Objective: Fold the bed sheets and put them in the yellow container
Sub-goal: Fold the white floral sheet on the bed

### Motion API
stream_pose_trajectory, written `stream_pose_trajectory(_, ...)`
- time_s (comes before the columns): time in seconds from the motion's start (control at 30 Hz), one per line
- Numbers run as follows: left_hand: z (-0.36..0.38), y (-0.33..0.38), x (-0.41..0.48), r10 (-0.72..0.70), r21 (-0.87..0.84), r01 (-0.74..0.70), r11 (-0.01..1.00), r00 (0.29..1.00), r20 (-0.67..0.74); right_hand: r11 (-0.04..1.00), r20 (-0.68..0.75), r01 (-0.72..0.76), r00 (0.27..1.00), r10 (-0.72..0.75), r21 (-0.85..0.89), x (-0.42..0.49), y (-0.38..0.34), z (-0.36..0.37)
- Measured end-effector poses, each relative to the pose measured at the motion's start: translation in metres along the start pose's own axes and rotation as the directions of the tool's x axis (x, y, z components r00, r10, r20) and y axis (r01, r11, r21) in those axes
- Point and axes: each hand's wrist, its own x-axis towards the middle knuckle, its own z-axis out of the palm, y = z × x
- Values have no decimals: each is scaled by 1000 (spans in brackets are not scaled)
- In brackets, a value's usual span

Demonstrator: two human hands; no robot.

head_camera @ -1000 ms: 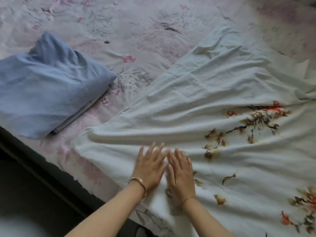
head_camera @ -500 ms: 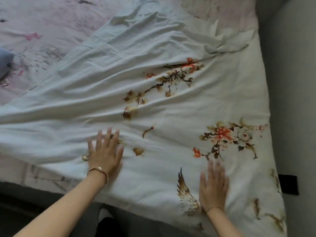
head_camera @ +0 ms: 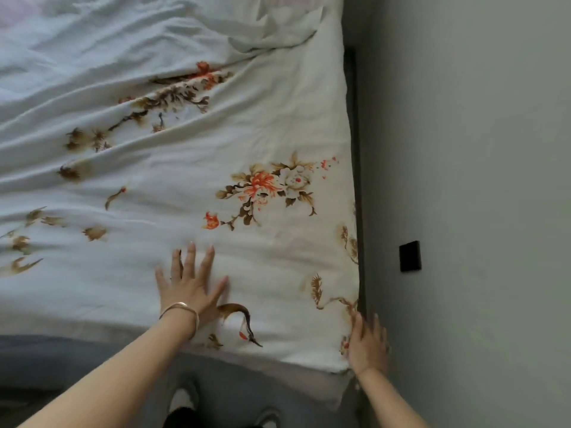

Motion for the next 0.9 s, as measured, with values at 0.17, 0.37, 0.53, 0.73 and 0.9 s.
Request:
stream_pose_trajectory(0.17,-55,16,-7,39,-7,-38,999,981,189,973,38,231,972,-230,-27,-15,15,-53)
stream_pose_trajectory(0.37,-157,86,-14,162,-207,-162,965,987,-18,935,-63,339,940,-335,100,-12,-82,-169)
stream_pose_trajectory(0.53,-225,121,-8,189,-284,-191,940,981,-34,860,-60,511,858,-510,0,-7,-147,-235)
stream_pose_trajectory(0.73,-333,154,54,66,-306,-126,944,978,-199,804,-47,594,803,-594,-17,83,-220,-351)
stream_pose_trajectory(0.9,-378,189,89,-57,-362,-28,932,974,-220,791,36,602,793,-608,113,163,-263,-428)
